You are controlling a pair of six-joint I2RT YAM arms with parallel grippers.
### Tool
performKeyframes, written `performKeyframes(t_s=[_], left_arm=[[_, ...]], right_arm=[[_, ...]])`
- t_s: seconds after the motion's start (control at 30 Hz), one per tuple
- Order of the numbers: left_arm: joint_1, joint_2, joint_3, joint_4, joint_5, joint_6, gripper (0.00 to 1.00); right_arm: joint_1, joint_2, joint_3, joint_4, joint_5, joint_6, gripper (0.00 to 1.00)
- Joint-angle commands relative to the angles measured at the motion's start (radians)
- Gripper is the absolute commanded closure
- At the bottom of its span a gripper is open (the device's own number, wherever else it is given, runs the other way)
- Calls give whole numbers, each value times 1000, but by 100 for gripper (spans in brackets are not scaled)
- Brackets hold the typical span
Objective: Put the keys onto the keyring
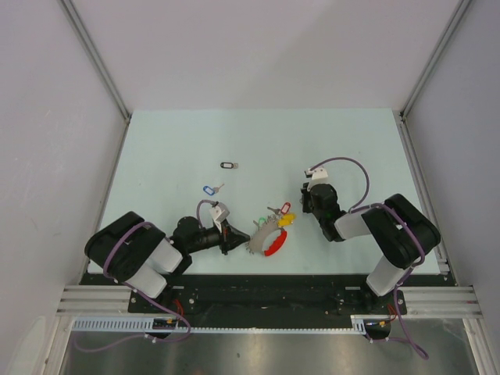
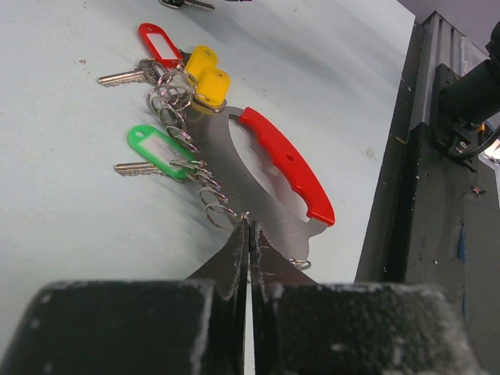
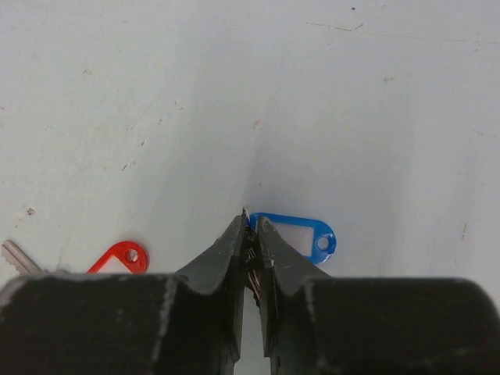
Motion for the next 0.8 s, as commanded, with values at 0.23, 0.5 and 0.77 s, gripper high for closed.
performKeyframes(t_s=[0.23,0.5,0.77], left_arm=[[13,-22,1,448,26,-9,100],[21,-25,34,446,47,-10,100],[22,-28,106,440,154,0,100]], right_arm=[[-4,-67,21,-15,1,-36,100],[-2,-298,41,-269,-167,-73,100],[6,-517,97,-566,-399,-76,98]])
